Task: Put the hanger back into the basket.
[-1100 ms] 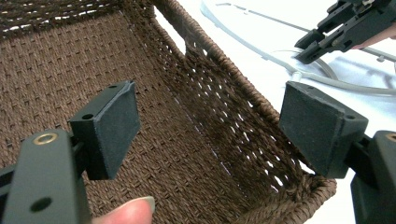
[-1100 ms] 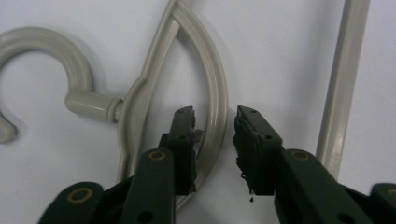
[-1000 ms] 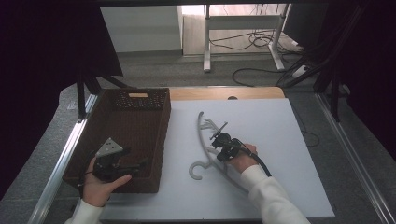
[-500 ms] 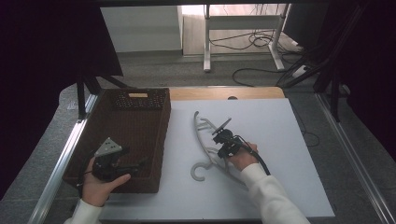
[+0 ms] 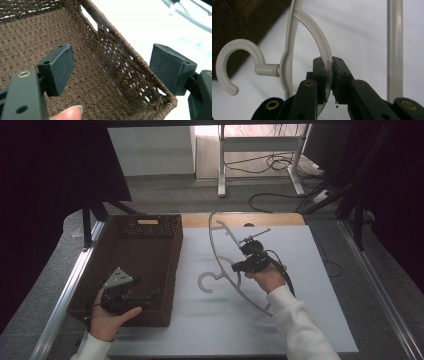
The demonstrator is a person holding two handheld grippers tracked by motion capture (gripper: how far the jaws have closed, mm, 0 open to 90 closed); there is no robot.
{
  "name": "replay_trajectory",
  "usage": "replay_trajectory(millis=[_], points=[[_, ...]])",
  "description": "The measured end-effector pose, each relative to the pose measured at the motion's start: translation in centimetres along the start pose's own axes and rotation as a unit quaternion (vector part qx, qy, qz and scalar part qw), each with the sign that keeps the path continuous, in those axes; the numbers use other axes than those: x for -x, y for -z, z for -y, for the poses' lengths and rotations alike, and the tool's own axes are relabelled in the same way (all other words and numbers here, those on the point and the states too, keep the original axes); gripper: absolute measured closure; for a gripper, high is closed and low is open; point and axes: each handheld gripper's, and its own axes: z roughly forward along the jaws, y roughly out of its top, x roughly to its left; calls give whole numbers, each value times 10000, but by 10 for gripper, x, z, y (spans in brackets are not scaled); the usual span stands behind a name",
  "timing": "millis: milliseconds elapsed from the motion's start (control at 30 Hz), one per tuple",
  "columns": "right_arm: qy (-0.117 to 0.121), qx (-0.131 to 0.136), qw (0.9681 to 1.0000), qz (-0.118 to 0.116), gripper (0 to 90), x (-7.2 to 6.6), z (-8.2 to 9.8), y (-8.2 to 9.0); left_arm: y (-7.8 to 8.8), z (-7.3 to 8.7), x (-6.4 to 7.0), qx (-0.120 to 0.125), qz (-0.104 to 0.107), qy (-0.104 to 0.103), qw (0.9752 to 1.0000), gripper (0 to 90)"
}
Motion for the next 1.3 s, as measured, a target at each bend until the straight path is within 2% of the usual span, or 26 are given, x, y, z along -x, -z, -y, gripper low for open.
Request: replay_trajectory(millis=[33,67,233,300,467,567,633,867,933,1033,1100,1200,1300], points=[[-37,182,9998,-78,815,-1,-7,9,0,0,1,19,33,7,10000,206],[-37,182,9998,-78,815,-1,-7,9,0,0,1,19,33,7,10000,206],[-308,610,9970,-367,815,-1,-15,19,0,-2,5,92,138,19,9999,211],[-345,645,9965,-396,815,-1,-15,19,-1,-3,9,134,214,25,9997,212],[-547,783,9939,-557,815,2,-15,18,-8,-7,30,294,463,-125,9984,223],[-673,875,9918,-647,815,4,-14,17,-14,-12,44,354,725,-147,9966,227],[-761,938,9900,-731,815,6,-14,17,-18,-16,53,383,941,-96,9948,229],[-1023,1159,9832,-965,815,12,-12,21,-43,-28,82,384,1390,173,9894,265],[-1103,1224,9807,-1050,816,14,-11,23,-52,-29,87,345,1490,260,9879,285],[-1201,1304,9775,-1146,815,15,-11,24,-66,-32,93,310,1689,466,9840,326],[-1224,1360,9763,-1154,816,15,-11,25,-74,-34,96,294,1694,549,9836,349],[-1245,1390,9756,-1154,815,15,-11,25,-87,-38,99,240,1766,713,9814,373],[-1243,1408,9757,-1130,815,15,-11,25,-97,-41,101,194,1730,819,9813,393]])
